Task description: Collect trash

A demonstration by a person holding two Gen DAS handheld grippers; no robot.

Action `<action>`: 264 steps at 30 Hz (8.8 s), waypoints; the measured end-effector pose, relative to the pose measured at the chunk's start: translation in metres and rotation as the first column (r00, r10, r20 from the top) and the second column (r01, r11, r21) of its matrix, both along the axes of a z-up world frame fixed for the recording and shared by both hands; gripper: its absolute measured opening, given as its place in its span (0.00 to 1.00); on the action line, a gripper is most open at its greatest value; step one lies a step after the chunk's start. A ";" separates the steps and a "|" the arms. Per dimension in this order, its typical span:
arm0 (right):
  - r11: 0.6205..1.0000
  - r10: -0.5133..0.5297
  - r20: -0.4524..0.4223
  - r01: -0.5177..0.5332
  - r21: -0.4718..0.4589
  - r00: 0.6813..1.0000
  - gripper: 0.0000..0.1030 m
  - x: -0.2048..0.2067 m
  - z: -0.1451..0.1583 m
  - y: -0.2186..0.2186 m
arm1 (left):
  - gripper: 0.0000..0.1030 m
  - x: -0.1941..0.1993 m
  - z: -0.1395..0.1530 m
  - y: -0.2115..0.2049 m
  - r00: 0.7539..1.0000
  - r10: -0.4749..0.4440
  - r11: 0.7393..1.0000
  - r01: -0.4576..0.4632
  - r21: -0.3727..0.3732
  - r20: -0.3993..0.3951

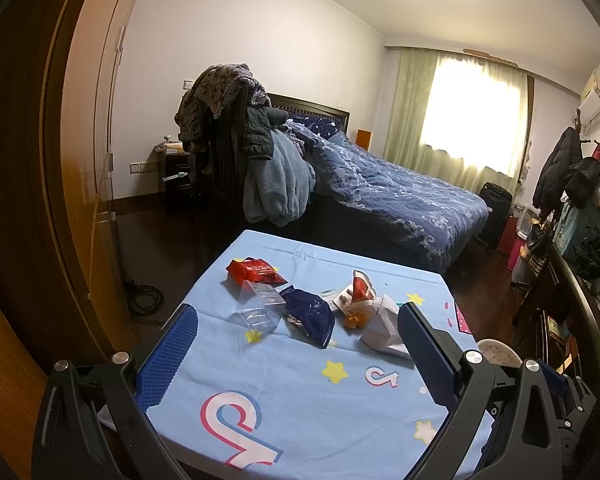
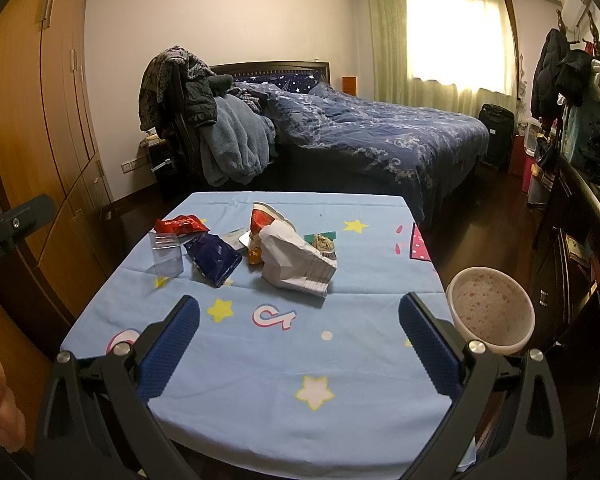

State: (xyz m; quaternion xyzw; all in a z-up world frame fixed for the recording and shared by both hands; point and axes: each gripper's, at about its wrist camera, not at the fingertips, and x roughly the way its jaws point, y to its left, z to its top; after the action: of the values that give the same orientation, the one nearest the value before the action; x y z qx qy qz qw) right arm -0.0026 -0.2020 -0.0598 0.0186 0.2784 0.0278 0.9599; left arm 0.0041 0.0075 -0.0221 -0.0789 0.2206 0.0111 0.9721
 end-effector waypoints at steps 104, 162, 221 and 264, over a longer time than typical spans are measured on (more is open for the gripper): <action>0.871 -0.382 -0.148 0.409 0.273 0.912 0.50 0.098 -0.105 -0.348 | 0.39 0.183 -0.076 -0.398 0.631 -0.726 0.667 0.743 -0.059 -0.274; 0.999 0.019 -0.175 -0.012 0.039 0.984 0.94 0.201 -0.080 -0.078 | 0.22 0.293 -0.117 -0.123 0.908 -0.235 0.970 0.244 -0.018 -0.348; 0.940 -0.290 -0.127 0.307 0.150 0.949 0.24 0.099 -0.076 -0.244 | 0.14 0.166 -0.052 -0.280 0.799 -0.586 0.801 0.596 0.049 -0.138; 0.853 -0.444 -0.294 0.499 0.150 0.847 0.35 0.149 -0.168 -0.378 | 0.39 0.221 -0.128 -0.474 0.599 -0.728 0.644 0.764 -0.034 -0.333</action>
State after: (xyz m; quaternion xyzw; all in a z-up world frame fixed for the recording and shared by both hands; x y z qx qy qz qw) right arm 0.1468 -0.5804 -0.2274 0.1964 0.3785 -0.1820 0.8860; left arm 0.2247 -0.4665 -0.1503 0.0782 0.3849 -0.3716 0.8412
